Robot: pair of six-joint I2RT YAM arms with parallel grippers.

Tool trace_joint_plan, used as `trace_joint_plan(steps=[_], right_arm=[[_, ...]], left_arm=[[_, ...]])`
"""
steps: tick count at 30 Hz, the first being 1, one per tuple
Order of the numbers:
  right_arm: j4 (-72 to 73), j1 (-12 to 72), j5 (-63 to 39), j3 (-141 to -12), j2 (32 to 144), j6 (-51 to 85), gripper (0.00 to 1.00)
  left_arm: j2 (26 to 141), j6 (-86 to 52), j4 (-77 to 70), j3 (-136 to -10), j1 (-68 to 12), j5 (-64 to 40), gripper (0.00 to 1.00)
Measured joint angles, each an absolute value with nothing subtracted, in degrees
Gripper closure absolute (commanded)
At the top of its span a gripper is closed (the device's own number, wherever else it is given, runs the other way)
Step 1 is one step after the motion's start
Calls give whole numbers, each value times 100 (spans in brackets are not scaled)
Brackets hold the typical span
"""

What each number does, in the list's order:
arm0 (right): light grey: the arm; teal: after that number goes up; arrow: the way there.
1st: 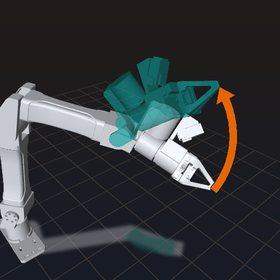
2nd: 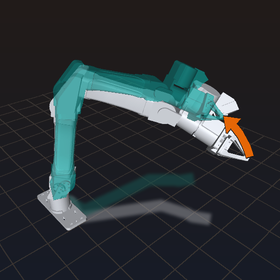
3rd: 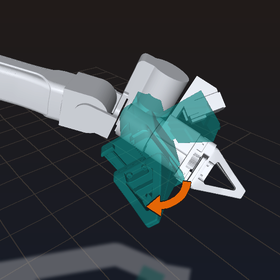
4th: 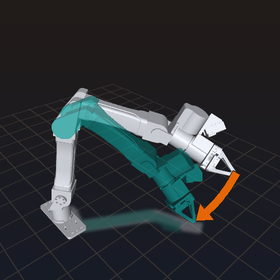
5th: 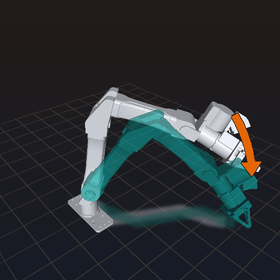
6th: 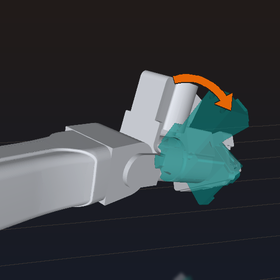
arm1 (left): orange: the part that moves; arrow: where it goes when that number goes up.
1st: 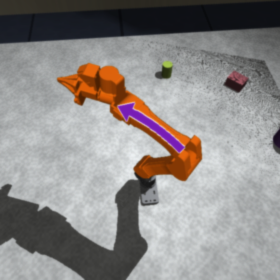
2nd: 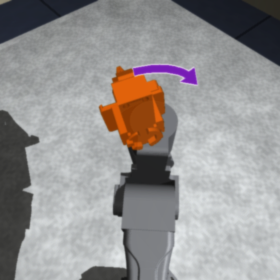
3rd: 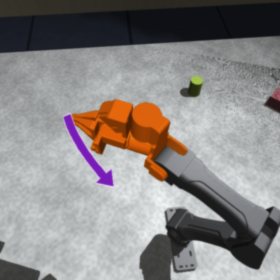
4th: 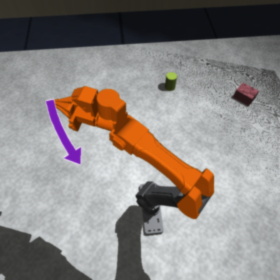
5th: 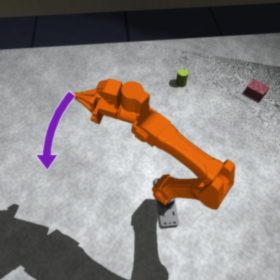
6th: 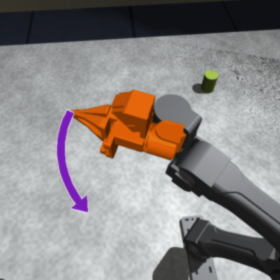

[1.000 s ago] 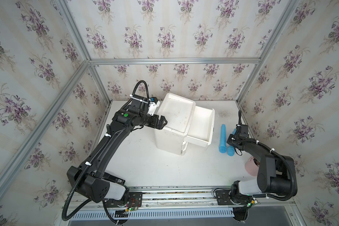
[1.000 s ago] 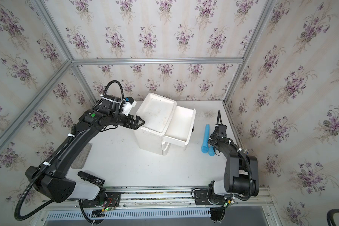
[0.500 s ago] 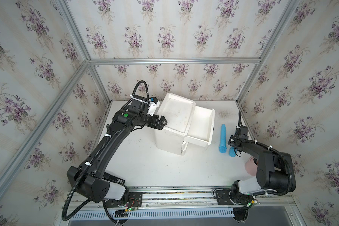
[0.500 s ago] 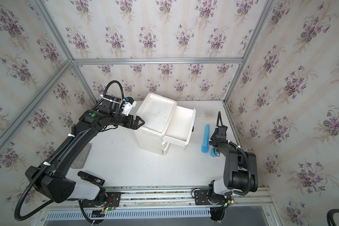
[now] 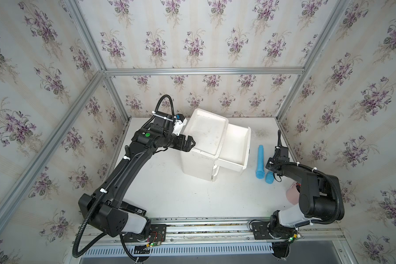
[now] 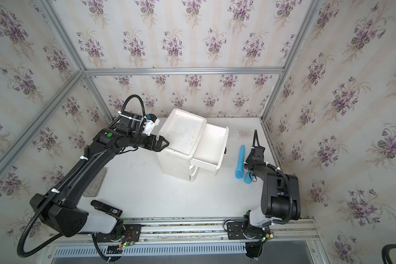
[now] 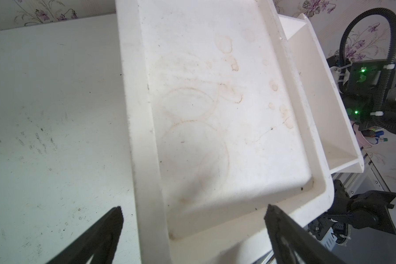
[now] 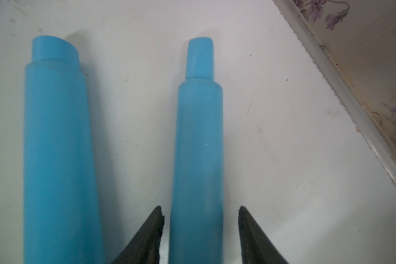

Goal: Take the microphone out of the drawer
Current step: Place the microphone at the center of the board.

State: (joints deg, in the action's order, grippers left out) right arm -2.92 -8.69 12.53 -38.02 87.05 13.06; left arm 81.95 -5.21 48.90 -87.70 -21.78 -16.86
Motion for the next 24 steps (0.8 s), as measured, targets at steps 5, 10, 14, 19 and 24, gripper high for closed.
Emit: trace_joint_plan(steps=[5, 10, 14, 19, 24], right_arm=[[-331, -869, 1229, -3822, 8691, 1306, 45], [-425, -869, 1184, -3903, 8573, 1306, 44], [-561, -869, 1122, -4084, 8355, 1306, 41], [-766, -869, 1098, -4276, 7933, 1308, 31], [-1002, -869, 1009, -4447, 7690, 1284, 12]], left_arm=[[8195, -523, 4890, -8770, -2178, -1710, 1], [8195, -545, 4890, -8770, -2178, -1747, 1], [8197, -548, 4890, -8770, -2178, -1756, 1], [8224, -548, 4888, -8770, -2145, -1772, 1], [8239, -548, 4866, -8770, -2141, -1767, 1]])
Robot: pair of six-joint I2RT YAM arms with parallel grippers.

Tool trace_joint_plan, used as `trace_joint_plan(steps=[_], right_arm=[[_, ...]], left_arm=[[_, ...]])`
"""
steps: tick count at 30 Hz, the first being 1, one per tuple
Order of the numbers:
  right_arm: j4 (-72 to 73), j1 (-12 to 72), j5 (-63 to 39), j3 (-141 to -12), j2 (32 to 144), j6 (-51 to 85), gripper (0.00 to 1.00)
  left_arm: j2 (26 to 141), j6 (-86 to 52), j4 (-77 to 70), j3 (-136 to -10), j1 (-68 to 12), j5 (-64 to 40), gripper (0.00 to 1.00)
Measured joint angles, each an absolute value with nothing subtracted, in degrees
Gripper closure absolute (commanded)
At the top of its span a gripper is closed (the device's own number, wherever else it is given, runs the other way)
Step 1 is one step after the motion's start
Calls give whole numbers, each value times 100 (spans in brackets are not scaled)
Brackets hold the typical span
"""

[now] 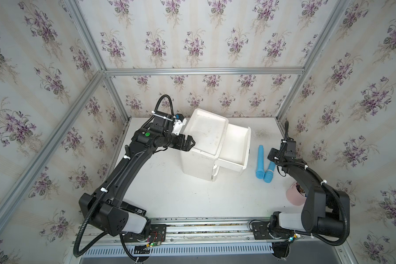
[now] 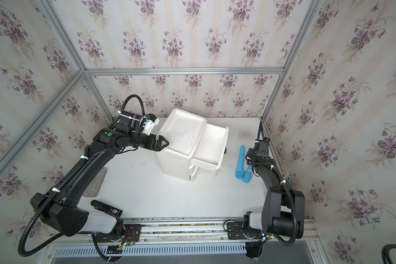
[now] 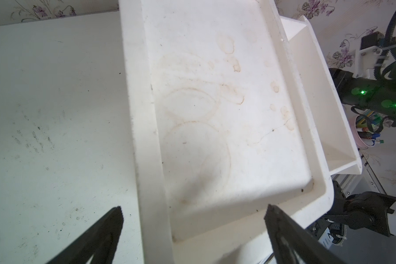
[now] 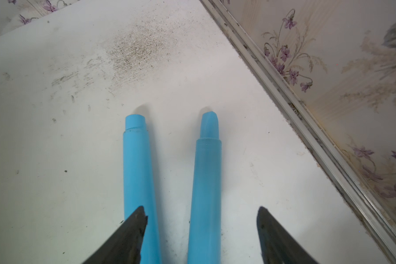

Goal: Take the microphone out of the drawer
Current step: Place the microphone at the center of the board.

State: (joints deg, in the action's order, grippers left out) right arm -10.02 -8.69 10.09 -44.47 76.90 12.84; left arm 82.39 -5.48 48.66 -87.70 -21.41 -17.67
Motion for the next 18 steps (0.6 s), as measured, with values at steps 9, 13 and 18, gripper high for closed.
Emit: trace_joint_plan(steps=[9, 13, 18], right_arm=[[-1127, -801, 333, -4497, 7352, 1216, 0], [-1037, -589, -19, -4466, 7133, 1216, 0], [-921, -412, -530, -4429, 6978, 1162, 0]], left_arm=[[8278, -611, 4727, -8648, -2134, -1785, 1], [8305, -609, 4705, -8646, -2137, -1782, 1], [8357, -609, 4698, -8700, -2123, -1778, 1]])
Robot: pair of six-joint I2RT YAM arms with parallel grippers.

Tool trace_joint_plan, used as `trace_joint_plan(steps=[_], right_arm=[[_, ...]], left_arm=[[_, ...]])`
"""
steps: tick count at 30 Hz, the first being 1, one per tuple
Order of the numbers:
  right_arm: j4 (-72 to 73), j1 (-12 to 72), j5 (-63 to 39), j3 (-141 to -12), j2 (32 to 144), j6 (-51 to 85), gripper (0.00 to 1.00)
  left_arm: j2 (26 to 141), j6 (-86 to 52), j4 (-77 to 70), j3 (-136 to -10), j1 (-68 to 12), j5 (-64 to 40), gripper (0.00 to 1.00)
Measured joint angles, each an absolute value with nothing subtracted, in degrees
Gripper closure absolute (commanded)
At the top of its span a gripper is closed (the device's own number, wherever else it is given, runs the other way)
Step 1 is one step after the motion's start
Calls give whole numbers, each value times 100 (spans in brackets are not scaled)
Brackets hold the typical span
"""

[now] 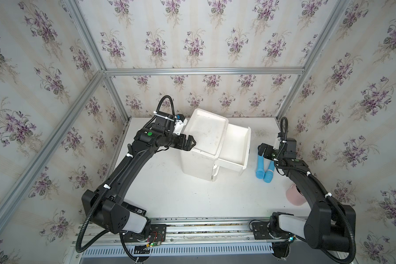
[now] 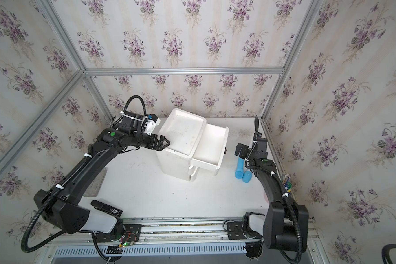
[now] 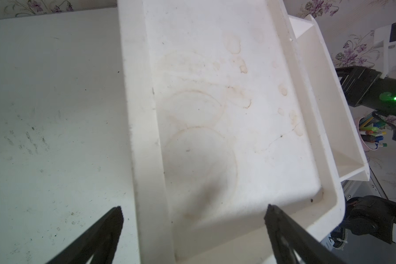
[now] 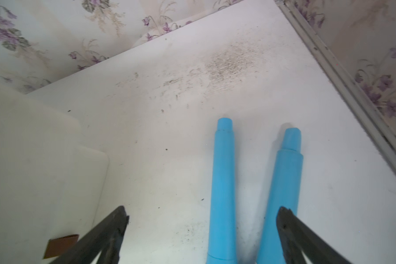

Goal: Take the microphone out of the drawer
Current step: Place the microphone at the center of the board, then close the drawer of the storage box.

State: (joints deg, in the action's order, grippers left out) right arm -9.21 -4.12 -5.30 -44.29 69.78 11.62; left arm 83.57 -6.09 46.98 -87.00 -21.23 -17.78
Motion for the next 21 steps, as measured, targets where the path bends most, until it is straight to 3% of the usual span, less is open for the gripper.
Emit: trace_joint_plan(steps=[21], right_arm=[[-928, -150, -1459, -4215, 6372, 1037, 1]], left_arm=[[8364, -611, 4668, -8715, -2067, -1750, 1]])
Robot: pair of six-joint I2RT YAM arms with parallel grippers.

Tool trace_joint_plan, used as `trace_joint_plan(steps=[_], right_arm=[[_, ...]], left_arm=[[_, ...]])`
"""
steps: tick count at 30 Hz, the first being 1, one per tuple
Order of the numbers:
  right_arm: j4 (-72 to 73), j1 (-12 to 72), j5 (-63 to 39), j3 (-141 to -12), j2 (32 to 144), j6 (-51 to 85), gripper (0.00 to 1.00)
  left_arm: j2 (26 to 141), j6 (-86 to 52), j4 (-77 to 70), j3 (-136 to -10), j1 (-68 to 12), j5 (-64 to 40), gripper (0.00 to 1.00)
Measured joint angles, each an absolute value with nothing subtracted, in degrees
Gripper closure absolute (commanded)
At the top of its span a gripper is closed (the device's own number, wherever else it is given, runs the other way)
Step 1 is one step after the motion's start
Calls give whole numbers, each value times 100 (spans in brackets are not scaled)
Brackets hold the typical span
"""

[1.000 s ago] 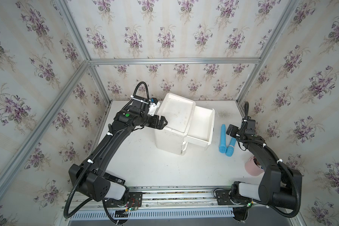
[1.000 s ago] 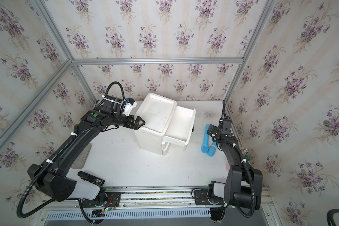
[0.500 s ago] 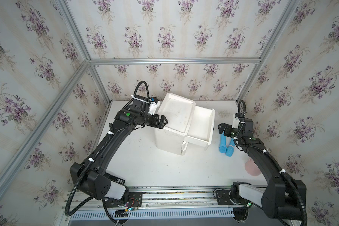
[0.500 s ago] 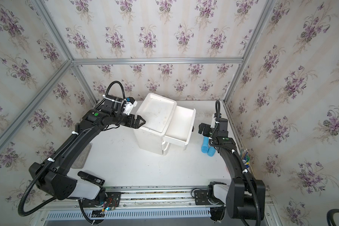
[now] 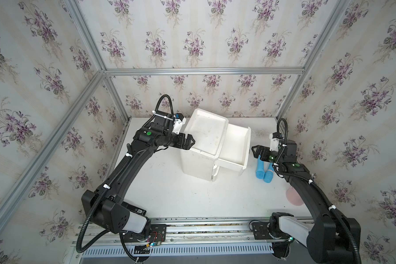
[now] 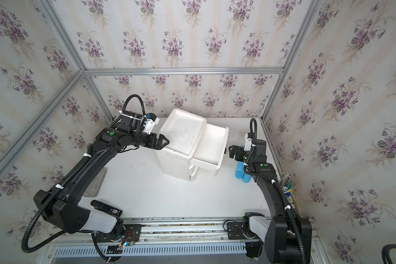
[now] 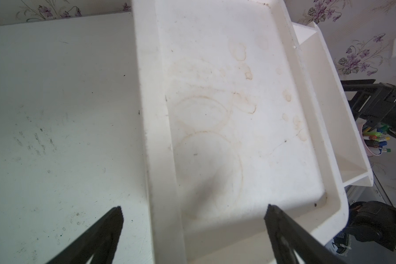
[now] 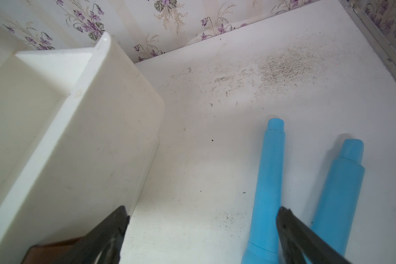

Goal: Take the microphone out of the drawer
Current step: Close the drawer of the storage box.

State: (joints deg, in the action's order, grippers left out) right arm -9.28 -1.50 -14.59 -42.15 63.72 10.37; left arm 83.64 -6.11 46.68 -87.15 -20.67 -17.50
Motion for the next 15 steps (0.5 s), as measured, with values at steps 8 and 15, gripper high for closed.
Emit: trace_joint_plan(steps=[8, 15], right_arm=[[-972, -145, -1723, -4303, 6322, 1028, 2], [-1011, -95, -1881, -4281, 6278, 1037, 2]], left_arm=[[8318, -611, 4661, -8700, -2027, -1782, 1], [8263, -611, 4639, -8659, -1953, -1835, 1]])
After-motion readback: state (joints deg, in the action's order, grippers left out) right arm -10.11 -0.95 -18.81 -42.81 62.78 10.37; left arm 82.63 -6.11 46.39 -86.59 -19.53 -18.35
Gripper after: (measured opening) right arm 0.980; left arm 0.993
